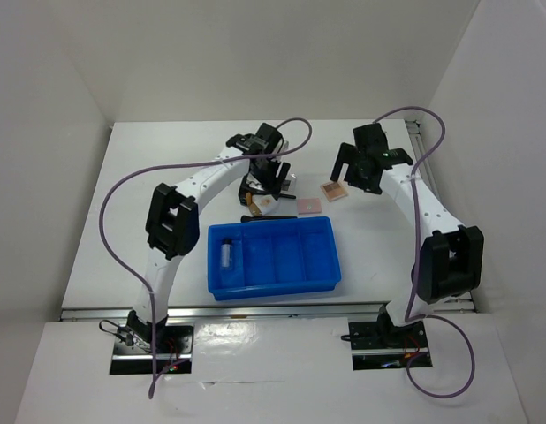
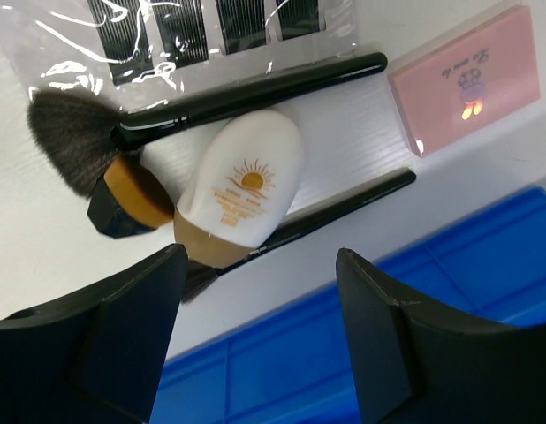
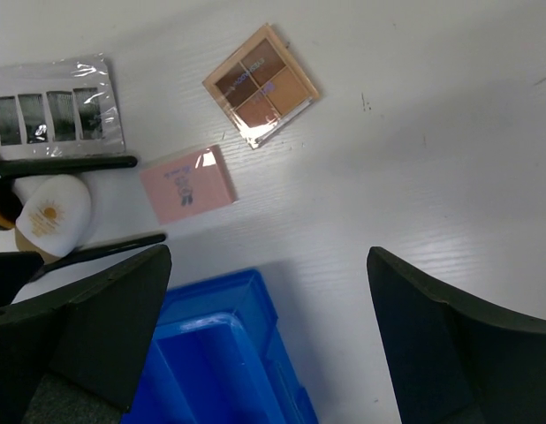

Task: Organize the makeup

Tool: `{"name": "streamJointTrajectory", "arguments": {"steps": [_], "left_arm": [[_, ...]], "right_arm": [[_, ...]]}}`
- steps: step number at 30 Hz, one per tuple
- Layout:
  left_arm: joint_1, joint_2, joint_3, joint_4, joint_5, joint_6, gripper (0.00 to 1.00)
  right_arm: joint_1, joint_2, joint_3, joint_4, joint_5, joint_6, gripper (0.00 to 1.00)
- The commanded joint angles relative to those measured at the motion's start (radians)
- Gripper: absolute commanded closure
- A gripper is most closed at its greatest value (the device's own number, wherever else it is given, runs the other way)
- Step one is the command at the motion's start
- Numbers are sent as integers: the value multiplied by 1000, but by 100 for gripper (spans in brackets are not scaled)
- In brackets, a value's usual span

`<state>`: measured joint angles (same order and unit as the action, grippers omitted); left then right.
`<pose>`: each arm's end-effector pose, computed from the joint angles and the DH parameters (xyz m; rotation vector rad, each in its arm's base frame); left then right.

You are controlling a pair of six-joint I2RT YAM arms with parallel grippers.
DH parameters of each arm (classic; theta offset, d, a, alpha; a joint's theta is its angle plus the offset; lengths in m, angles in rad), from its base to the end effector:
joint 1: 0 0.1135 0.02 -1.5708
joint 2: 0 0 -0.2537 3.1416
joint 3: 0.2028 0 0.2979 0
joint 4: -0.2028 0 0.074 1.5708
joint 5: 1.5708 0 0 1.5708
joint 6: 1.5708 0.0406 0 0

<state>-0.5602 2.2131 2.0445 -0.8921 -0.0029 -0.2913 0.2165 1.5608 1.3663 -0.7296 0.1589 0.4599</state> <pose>0.4454 -0.2792 0.2268 0.3558 2.6378 -0.2831 0.3765 0.0762 0.2786 0.3667 2.4533 0.0895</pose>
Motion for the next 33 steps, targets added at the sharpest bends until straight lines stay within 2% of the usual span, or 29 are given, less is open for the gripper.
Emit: {"name": "streamJointTrajectory", "arguments": {"steps": [1, 6, 9, 13, 16, 22, 33], "left_arm": [[-4, 33, 37, 27, -11, 53, 18], [-4, 75, 37, 18, -20, 86, 17], [-4, 86, 37, 18, -31, 86, 13], [-4, 106, 37, 18, -31, 86, 2], [-4, 125, 48, 18, -31, 86, 2], [-4, 146, 57, 18, -49, 86, 12], [-14, 175, 57, 18, -58, 86, 14]], "right_arm": [[-9, -16, 4, -14, 31, 8, 0], [-19, 11, 16, -14, 31, -1, 0], [-19, 34, 34, -14, 31, -1, 0], [-19, 44, 34, -14, 31, -1, 0], [-19, 53, 43, -14, 31, -1, 0], [-19, 62, 53, -14, 31, -10, 0], [-19, 62, 53, -24, 31, -10, 0]]}}
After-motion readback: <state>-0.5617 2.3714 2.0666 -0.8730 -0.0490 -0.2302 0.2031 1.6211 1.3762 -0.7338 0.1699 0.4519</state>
